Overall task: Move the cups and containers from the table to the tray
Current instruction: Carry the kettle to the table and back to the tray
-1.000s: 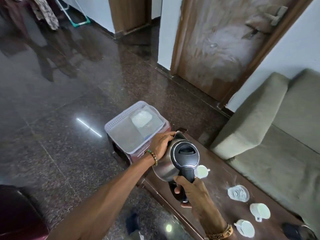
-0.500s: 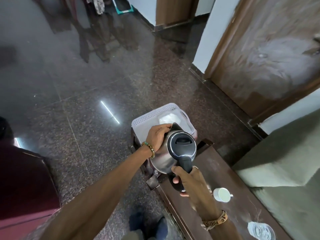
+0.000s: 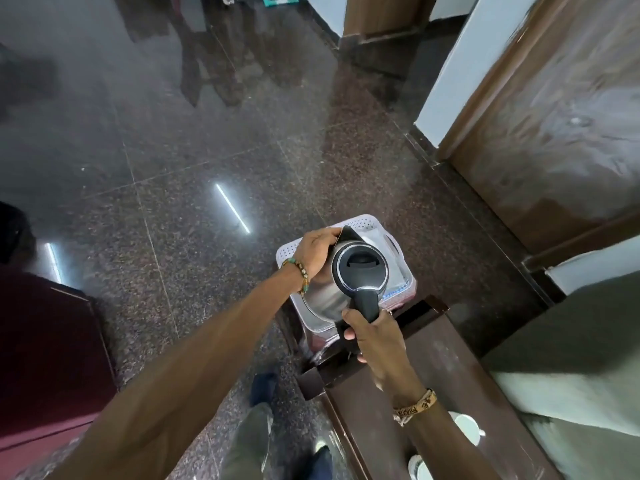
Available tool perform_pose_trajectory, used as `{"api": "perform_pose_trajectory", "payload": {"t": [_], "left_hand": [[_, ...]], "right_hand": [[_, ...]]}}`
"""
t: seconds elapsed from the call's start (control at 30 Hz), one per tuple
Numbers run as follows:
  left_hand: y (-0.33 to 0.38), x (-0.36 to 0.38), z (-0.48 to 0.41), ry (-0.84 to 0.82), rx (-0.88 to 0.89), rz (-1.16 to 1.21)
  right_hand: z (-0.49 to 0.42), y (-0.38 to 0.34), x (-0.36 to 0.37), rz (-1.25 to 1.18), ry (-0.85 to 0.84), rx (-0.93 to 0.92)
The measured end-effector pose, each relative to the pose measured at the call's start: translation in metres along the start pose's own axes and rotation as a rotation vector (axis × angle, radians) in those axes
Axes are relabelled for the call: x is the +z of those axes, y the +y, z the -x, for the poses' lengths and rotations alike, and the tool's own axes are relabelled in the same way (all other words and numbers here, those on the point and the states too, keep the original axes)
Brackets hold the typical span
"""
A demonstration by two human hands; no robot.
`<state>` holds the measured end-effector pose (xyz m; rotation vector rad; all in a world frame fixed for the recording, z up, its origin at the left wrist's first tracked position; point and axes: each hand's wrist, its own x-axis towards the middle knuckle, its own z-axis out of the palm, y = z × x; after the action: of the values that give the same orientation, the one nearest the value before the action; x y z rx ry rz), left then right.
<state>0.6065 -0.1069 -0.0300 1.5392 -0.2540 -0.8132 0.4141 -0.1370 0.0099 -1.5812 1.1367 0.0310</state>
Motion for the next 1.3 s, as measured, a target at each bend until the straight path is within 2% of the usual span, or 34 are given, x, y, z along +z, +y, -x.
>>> {"api": "perform_pose_trajectory", "payload": {"t": [0.2, 0.4, 0.67, 1.07, 1.3], "left_hand": [[-0.025, -0.021, -0.067, 0.014, -0.118, 0.006], [-0.059, -0.046, -0.106, -0.024, -0.176, -0.127], [-0.087, -0.063, -0.124, -0.033, -0.21, -0.109], [-0.09, -0.065, -0.138, -0.065, -0.173, -0.088], [-0.087, -0.056, -0.13, 0.014, -0.185, 0.031]], "right_hand": [[-0.065, -0.009, 0.034, 0.028, 0.027, 0.075], [-0.104, 0.0, 0.064, 0.064, 0.016, 0.135], [-0.127, 0.009, 0.082, 0.107, -0.006, 0.194], [-0.146, 0.015, 0.09, 0.093, -0.031, 0.201], [-0.151, 0.017, 0.089, 0.094, -0.05, 0.219]]}}
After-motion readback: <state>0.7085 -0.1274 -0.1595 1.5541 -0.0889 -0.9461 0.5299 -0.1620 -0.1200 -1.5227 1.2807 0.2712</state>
